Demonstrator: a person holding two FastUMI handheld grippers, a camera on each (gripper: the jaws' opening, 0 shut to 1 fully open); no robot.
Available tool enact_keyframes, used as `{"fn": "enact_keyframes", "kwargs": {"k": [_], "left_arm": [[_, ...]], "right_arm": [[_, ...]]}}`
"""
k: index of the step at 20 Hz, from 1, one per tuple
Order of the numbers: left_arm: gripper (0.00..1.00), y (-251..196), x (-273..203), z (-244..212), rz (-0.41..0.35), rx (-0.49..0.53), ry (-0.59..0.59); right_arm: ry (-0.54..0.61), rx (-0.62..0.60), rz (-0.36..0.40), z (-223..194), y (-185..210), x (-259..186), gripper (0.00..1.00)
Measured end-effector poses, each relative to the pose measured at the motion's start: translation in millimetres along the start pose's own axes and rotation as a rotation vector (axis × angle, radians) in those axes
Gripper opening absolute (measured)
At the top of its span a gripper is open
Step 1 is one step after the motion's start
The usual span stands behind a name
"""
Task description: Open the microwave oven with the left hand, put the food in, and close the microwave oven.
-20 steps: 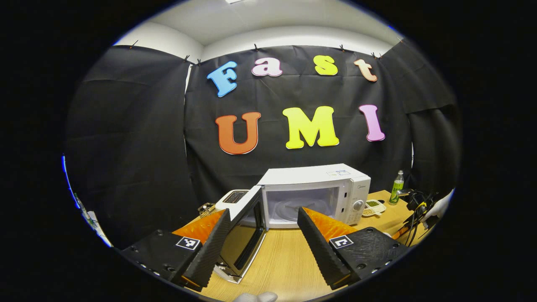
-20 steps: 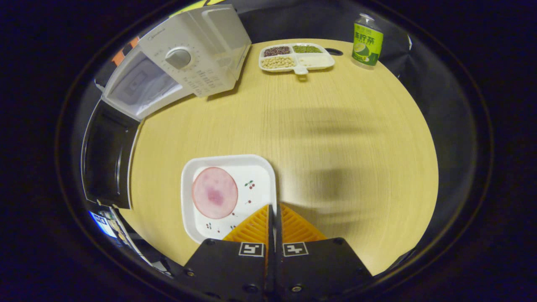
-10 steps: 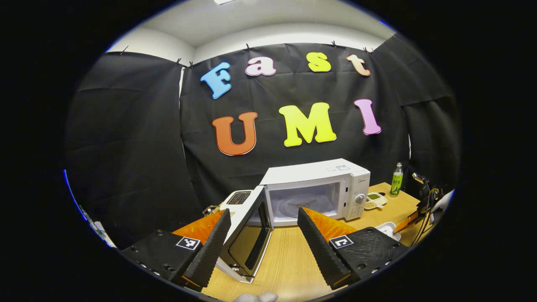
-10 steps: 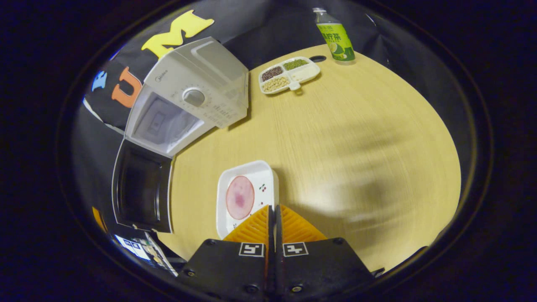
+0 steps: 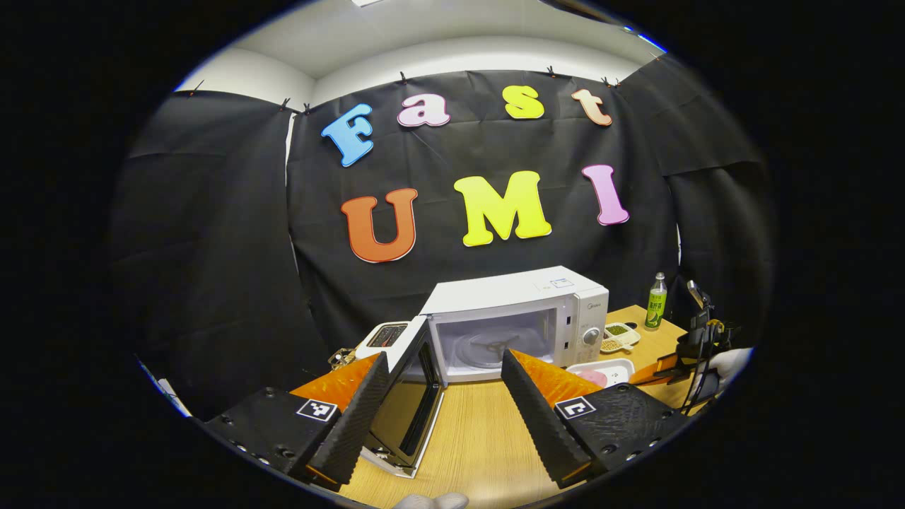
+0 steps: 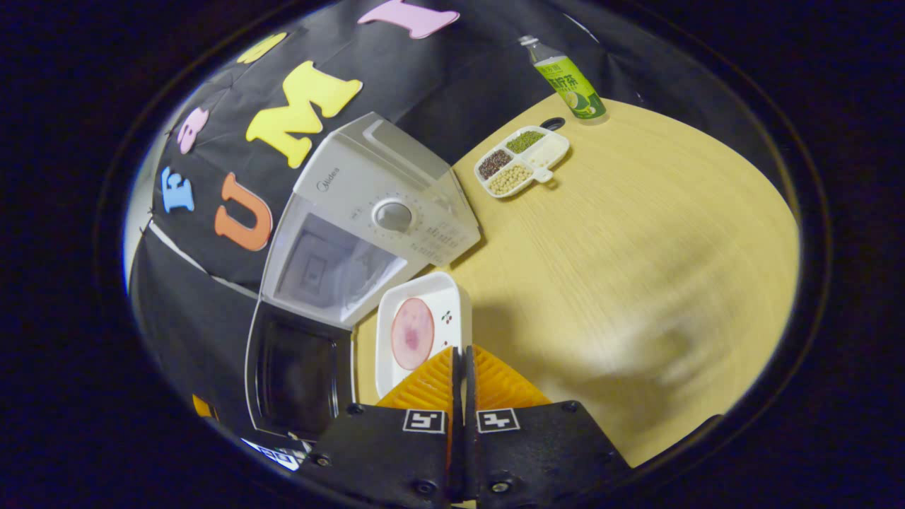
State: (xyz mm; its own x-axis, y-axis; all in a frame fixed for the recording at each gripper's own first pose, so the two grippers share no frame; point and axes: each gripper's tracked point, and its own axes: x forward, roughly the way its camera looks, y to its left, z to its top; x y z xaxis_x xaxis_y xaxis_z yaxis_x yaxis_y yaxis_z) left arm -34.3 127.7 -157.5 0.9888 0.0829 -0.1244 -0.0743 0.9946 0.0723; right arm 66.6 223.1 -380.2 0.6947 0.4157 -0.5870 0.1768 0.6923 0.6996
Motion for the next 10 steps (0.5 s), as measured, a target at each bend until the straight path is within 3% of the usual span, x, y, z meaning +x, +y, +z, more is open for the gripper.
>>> {"fn": "enact_keyframes", "kwargs": {"k": [1, 10], "left_arm": [[0.96, -0.6, -0.8, -0.5, 0.0, 0.0, 0.005], [0.96, 9.8, -14.8, -32.9, 0.005, -0.002, 0.06]], "right_arm": [[-0.033, 0.019, 0.027, 0.5, 14.7, 6.1, 0.04], [-0.254, 0.213, 0.158, -13.1, 104.0, 77.6, 0.03]]}}
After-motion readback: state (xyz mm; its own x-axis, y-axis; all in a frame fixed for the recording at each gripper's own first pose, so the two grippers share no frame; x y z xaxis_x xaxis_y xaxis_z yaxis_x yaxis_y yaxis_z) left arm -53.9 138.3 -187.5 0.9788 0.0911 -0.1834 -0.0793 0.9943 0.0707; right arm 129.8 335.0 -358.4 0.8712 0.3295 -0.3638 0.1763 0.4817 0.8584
